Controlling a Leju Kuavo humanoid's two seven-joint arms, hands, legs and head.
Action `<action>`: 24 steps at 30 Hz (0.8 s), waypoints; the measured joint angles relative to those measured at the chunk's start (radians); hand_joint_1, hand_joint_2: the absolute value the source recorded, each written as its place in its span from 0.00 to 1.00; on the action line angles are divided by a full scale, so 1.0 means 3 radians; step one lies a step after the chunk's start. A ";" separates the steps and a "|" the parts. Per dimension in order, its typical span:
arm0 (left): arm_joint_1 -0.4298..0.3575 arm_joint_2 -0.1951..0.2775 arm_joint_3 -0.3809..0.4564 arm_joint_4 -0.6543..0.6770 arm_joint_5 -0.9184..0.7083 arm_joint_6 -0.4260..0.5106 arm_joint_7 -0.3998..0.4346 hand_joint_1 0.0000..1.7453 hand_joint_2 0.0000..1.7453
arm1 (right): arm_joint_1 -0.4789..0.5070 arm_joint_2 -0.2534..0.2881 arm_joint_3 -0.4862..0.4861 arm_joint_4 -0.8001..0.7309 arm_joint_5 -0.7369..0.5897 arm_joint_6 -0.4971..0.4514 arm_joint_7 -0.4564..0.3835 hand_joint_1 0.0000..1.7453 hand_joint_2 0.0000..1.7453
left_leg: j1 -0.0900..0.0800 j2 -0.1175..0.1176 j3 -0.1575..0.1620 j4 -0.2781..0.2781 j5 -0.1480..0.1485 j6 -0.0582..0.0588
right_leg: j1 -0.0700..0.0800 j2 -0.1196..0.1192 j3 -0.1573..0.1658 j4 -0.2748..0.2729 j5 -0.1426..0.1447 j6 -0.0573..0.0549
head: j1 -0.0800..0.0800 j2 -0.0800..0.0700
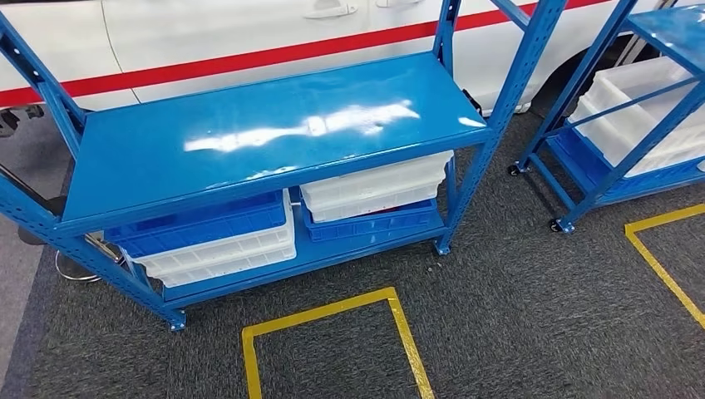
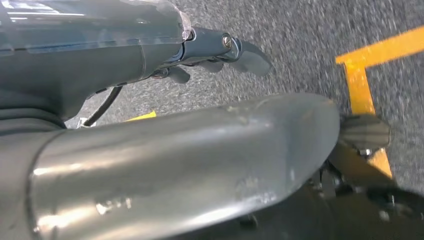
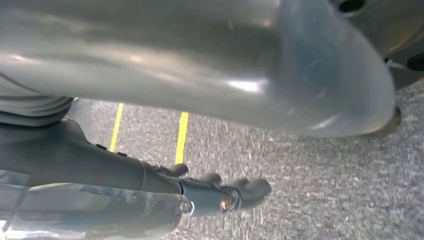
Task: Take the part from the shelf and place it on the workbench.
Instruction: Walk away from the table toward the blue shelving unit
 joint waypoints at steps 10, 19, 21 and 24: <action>-0.0024 -0.0003 0.0000 0.0000 -0.0012 0.0041 0.0019 0.00 0.00 | -0.0012 -0.0001 -0.0014 0.0000 0.0005 0.0001 0.0002 0.00 0.00 | -0.0011 -0.0030 0.0241 -0.0098 -0.0135 0.0107 | 0.0000 -0.0003 -0.0585 0.0635 0.0088 0.0027 | 0.0024 0.0000; -0.0031 -0.0015 0.0000 0.0000 -0.0013 0.0042 0.0019 0.00 0.00 | -0.0006 -0.0002 -0.0016 0.0000 0.0018 0.0002 -0.0002 0.00 0.00 | -0.0008 -0.0023 0.0173 0.0176 -0.0383 -0.0044 | 0.0001 -0.0013 -0.0369 0.0006 0.0323 -0.0099 | 0.0006 0.0000; -0.0028 -0.0015 0.0000 0.0000 -0.0014 0.0039 0.0019 0.00 0.00 | -0.0007 -0.0002 -0.0016 0.0000 0.0019 0.0002 -0.0002 0.00 0.00 | 0.0018 -0.0020 -0.0060 0.0612 -0.0560 -0.0081 | -0.0001 -0.0018 -0.0354 0.0002 0.0309 -0.0112 | -0.0002 0.0000; -0.0020 -0.0015 0.0000 0.0000 -0.0014 0.0036 0.0019 0.00 0.00 | -0.0008 -0.0001 -0.0016 0.0000 0.0019 0.0003 -0.0002 0.00 0.00 | 0.0055 -0.0017 -0.0173 0.0727 -0.0452 -0.0121 | -0.0010 -0.0016 -0.0311 0.0006 0.0275 -0.0098 | -0.0002 0.0000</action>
